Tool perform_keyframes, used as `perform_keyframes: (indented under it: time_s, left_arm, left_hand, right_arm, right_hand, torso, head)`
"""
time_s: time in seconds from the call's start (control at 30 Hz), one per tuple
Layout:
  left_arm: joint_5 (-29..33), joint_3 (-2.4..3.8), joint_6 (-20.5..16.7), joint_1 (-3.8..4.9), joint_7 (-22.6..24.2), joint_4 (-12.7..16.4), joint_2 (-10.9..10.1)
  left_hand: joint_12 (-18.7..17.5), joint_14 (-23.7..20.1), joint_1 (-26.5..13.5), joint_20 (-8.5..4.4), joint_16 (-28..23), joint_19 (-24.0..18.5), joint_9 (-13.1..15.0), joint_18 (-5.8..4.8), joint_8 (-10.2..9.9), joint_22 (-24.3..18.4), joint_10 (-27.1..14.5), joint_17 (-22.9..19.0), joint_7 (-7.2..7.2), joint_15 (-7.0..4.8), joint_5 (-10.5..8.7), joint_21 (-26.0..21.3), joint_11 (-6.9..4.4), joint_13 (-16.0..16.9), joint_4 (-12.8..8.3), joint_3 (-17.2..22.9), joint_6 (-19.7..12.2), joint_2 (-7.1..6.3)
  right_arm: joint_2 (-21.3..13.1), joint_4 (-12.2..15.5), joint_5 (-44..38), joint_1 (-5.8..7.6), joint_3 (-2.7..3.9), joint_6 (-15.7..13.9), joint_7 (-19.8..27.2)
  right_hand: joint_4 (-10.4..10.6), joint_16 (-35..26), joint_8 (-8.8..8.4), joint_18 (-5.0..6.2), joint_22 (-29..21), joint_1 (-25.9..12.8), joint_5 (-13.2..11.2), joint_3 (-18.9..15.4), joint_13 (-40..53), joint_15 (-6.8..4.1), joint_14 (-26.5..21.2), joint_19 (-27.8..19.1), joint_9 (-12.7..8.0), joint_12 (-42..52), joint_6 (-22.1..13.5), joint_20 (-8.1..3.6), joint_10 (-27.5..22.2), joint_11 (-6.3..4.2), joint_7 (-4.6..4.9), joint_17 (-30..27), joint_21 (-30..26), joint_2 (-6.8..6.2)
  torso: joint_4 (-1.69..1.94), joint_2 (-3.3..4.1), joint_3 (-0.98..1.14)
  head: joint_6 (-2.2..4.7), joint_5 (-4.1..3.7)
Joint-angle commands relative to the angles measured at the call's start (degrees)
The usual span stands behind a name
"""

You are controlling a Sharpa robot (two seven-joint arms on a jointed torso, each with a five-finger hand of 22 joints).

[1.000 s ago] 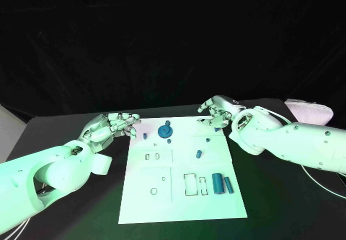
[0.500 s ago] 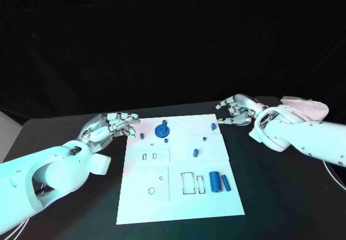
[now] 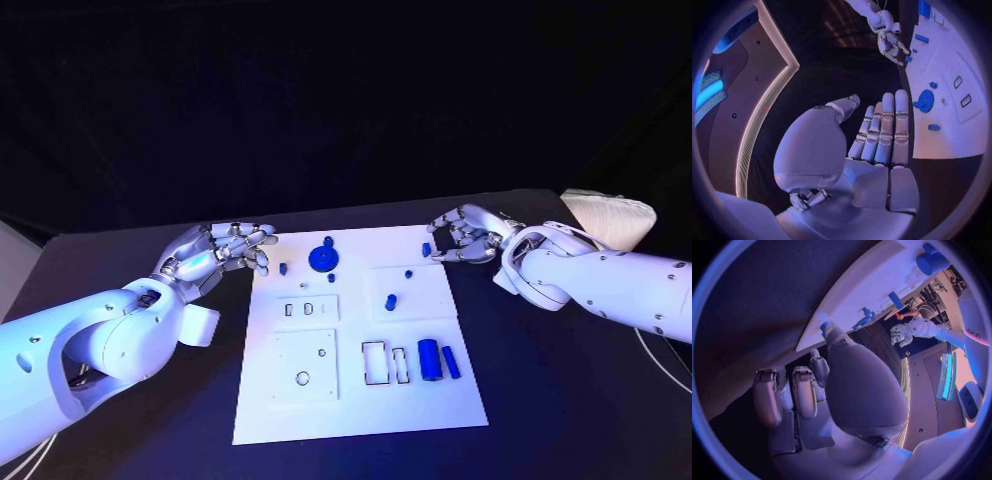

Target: Assemble the parts on the task board

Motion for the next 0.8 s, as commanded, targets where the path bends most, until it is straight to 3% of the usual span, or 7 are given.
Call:
perform_keyframes:
  time_s: [0.03, 0.23, 0.4, 0.8]
  left_arm:
    - [-0.2, 0.02, 1.2, 0.01, 0.3, 0.1, 0.1]
    - [-0.3, 0.02, 1.2, 0.00, 0.3, 0.0, 0.0]
    - [-0.3, 0.02, 1.2, 0.00, 0.3, 0.0, 0.0]
    - [-0.4, 0.02, 1.2, 0.00, 0.2, 0.0, -0.1]
  left_hand:
    - [-0.1, -0.4, -0.1, 0.01, 0.2, -0.6, 0.1, 0.32, -0.2, 0.1, -0.3, 0.0, 0.03, 0.02, 0.15, 0.3, -0.02, 0.0, 0.0, 0.3, -0.3, 0.29]
    - [-0.1, -0.4, -0.1, 0.01, 0.2, -0.6, 0.1, 0.32, -0.2, 0.1, -0.3, 0.0, 0.03, 0.02, 0.15, 0.3, -0.02, 0.0, 0.0, 0.3, -0.3, 0.29]
    - [-0.1, -0.4, -0.1, 0.01, 0.2, -0.6, 0.1, 0.32, -0.2, 0.1, -0.3, 0.0, 0.03, 0.02, 0.15, 0.3, -0.02, 0.0, 0.0, 0.3, -0.3, 0.29]
    - [-0.1, -0.5, -0.1, 0.03, 0.3, -0.8, 0.1, 0.33, -0.2, 0.2, -0.3, -0.1, 0.02, 0.02, 0.15, 0.5, -0.02, 0.0, -0.1, 0.4, -0.3, 0.27]
  right_arm:
    - [0.4, -0.3, -0.2, -0.34, -0.02, 1.5, 1.5]
    - [1.1, -0.7, 0.0, -0.64, -0.02, 1.3, 1.4]
    - [1.5, -0.9, 0.3, -0.70, -0.02, 1.2, 1.3]
    - [2.2, -1.2, 0.6, -0.93, -0.01, 1.4, 1.2]
  right_hand:
    - [0.1, 0.1, 0.45, -0.64, 13.5, 0.5, 0.4, 0.3, 0.1, 0.29, 5.3, 5.2, 0.0, 0.0, 0.5, 0.14, 0.2, 0.13, -0.33, 13.0, 0.2, 0.03]
    - [0.1, 0.2, 0.94, -0.68, 13.6, 0.5, 1.0, 0.7, 0.4, 0.15, 5.4, 5.3, 0.2, 0.2, 1.4, 0.04, 0.5, -0.04, -0.52, 13.0, 0.3, 0.54]
    - [0.1, 0.1, 1.49, -0.68, 13.6, 0.3, 1.3, 1.2, 0.5, -0.03, 5.3, 5.3, 0.3, 0.4, 2.3, -0.11, 0.8, -0.25, -0.76, 13.0, 0.3, 1.10]
    - [-0.3, 0.0, 5.16, -0.69, 13.7, 0.4, 1.6, 5.1, 0.9, -1.37, 5.3, 5.3, 1.3, 0.6, 7.1, -1.29, 1.3, -1.83, -2.51, 12.8, 0.3, 2.88]
  torso:
    - [-0.03, -0.02, 0.02]
    - [-0.01, -0.08, -0.12]
    - [-0.03, -0.09, -0.10]
    - [-0.03, -0.17, -0.10]
  head:
    - [-0.17, 0.08]
    - [-0.31, -0.02]
    - [-0.42, 0.03]
    - [-0.59, 0.01]
